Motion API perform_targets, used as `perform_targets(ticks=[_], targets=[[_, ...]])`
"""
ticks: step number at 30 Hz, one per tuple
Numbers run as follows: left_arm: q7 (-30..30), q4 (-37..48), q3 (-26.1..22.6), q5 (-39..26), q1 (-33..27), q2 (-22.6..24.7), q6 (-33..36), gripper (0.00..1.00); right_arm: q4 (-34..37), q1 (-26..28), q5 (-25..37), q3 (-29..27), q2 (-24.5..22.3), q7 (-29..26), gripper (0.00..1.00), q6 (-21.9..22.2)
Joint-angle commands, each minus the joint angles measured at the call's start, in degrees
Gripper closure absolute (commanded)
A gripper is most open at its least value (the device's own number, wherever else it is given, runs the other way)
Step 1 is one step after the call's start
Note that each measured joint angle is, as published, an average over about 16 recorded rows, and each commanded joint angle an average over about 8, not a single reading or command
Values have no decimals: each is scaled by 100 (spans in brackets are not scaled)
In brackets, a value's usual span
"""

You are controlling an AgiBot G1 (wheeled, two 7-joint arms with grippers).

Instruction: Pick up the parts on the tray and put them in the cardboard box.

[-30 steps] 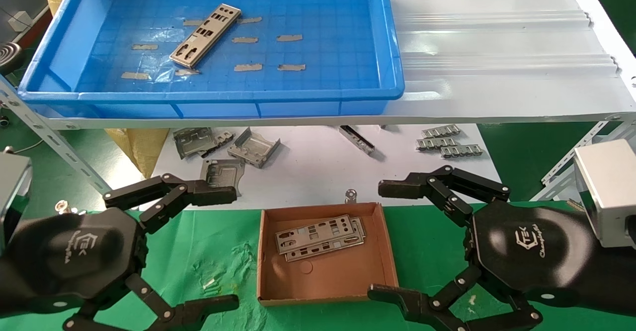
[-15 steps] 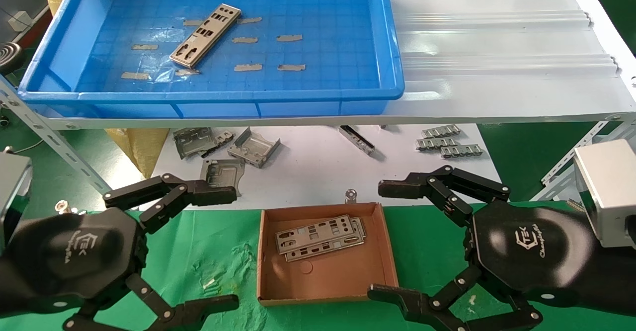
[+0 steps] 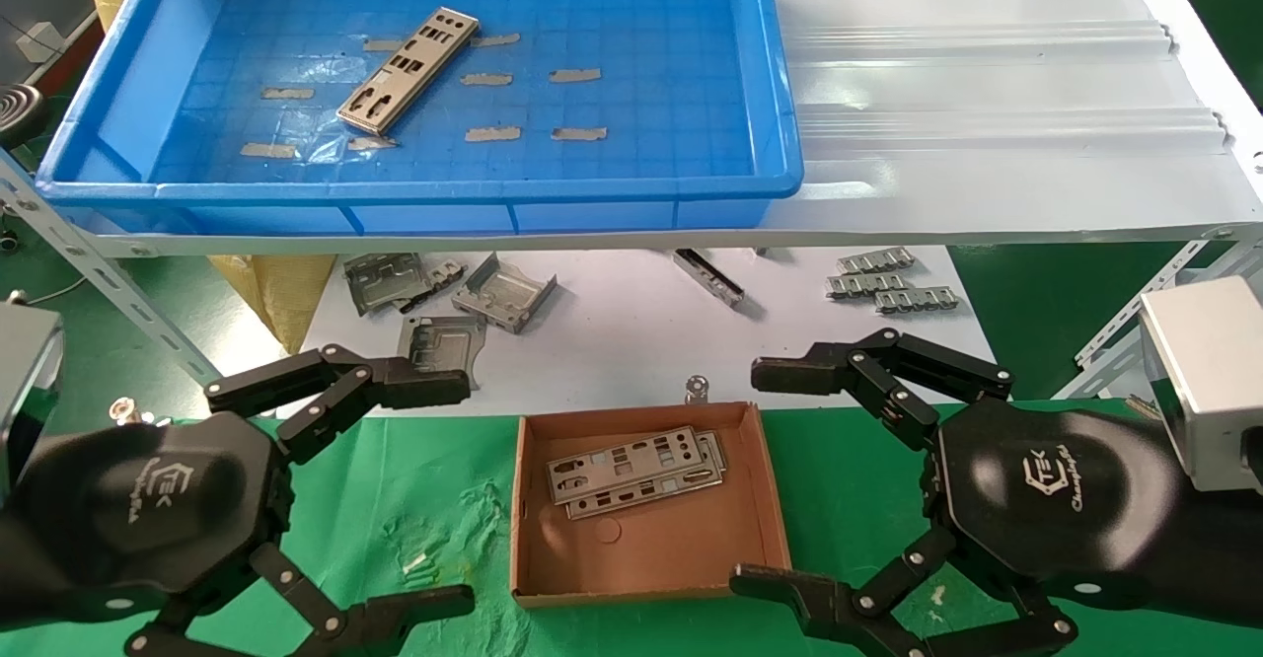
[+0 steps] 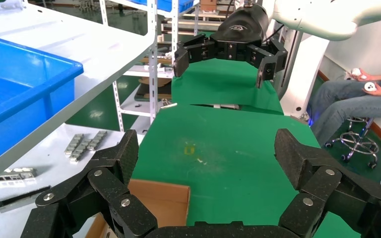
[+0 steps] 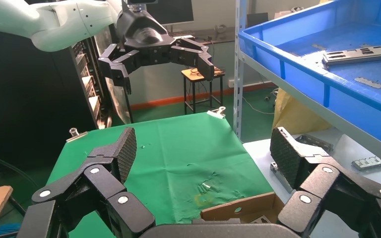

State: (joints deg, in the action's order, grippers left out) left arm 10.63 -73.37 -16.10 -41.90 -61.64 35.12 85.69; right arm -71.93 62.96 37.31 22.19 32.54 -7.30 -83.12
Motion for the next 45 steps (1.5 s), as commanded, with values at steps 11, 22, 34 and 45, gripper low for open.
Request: perform_targets(ticks=[11, 22, 34, 45], targets=[[0, 0, 0, 0, 0, 0, 0, 0, 0, 0, 0, 0, 0, 0, 0, 0], [0, 0, 0, 0, 0, 0, 0, 0, 0, 0, 0, 0, 0, 0, 0, 0], [0, 0, 0, 0, 0, 0, 0, 0, 0, 0, 0, 0, 0, 0, 0, 0], [0, 0, 0, 0, 0, 0, 0, 0, 0, 0, 0, 0, 0, 0, 0, 0]])
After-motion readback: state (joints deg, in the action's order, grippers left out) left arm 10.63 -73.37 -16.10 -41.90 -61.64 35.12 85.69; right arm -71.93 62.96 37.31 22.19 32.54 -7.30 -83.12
